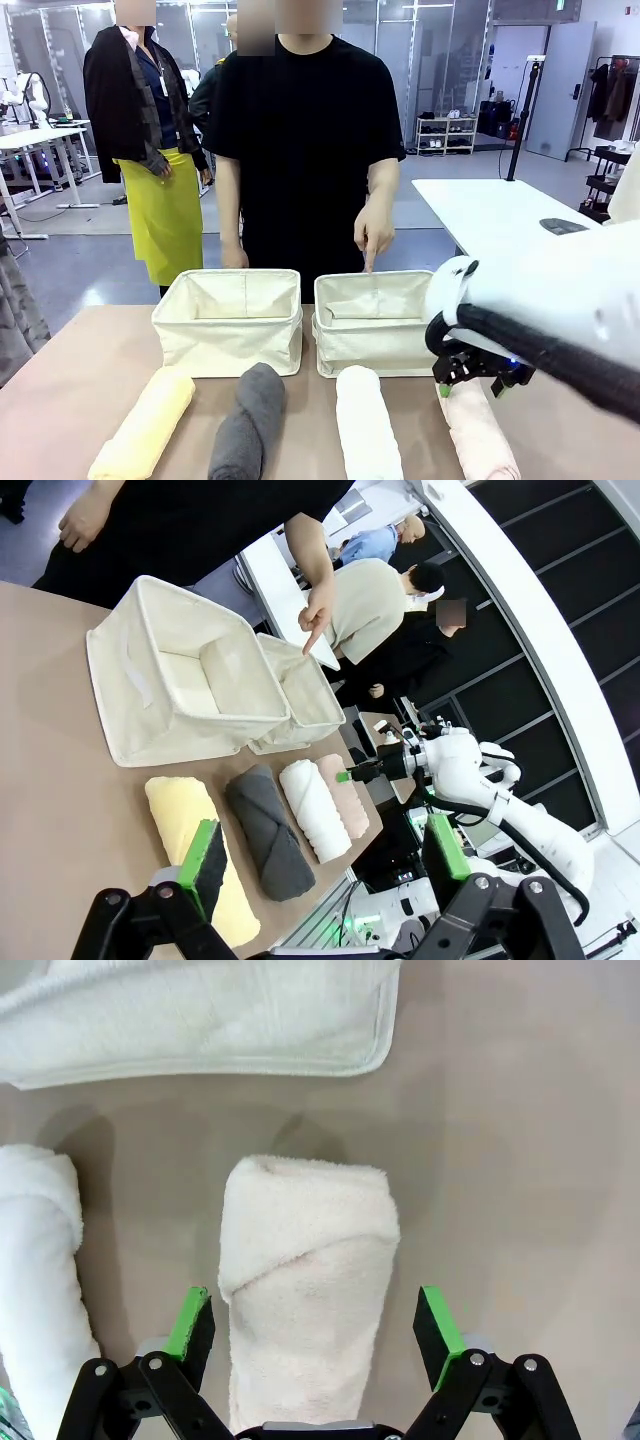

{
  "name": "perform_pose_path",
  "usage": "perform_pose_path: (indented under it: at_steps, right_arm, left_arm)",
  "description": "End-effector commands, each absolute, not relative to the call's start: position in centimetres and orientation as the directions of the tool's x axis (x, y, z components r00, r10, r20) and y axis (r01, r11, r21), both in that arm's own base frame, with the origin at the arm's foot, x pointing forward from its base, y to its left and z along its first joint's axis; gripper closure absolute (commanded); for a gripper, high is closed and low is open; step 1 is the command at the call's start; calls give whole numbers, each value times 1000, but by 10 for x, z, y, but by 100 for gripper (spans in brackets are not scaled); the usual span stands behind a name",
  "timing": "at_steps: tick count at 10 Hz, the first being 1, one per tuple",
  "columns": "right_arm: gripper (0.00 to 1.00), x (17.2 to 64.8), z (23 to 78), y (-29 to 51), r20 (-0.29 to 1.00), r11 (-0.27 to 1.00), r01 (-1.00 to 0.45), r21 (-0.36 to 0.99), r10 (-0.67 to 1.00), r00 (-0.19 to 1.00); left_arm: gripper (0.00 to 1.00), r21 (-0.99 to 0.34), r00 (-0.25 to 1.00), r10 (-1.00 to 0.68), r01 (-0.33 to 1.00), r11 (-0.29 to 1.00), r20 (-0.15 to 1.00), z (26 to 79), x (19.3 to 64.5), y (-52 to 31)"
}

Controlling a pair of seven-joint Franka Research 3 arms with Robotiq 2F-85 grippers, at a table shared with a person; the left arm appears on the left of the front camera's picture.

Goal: Divide the towels into two baskets.
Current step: Pick up one hotel-folded towel and place it in the Fabric basket indicated by the person.

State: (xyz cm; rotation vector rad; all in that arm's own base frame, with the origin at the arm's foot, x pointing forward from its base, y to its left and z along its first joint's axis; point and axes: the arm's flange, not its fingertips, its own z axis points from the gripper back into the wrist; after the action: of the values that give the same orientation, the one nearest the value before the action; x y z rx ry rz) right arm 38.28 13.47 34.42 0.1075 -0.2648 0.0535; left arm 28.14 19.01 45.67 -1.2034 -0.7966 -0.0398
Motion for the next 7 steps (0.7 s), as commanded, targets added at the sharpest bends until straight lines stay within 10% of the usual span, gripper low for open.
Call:
perform_pose_path:
  at_steps: [1, 7]
  right_arm:
    - [0, 296, 316, 112, 242, 993, -51, 102, 25, 970]
    - [54, 303, 304, 106, 163, 992, -58, 111, 39, 986]
  left_arm:
    - [0, -809, 727, 374, 444, 385, 576, 459, 278, 191]
    - [0, -809, 727, 374, 444, 385, 576, 459, 278, 191]
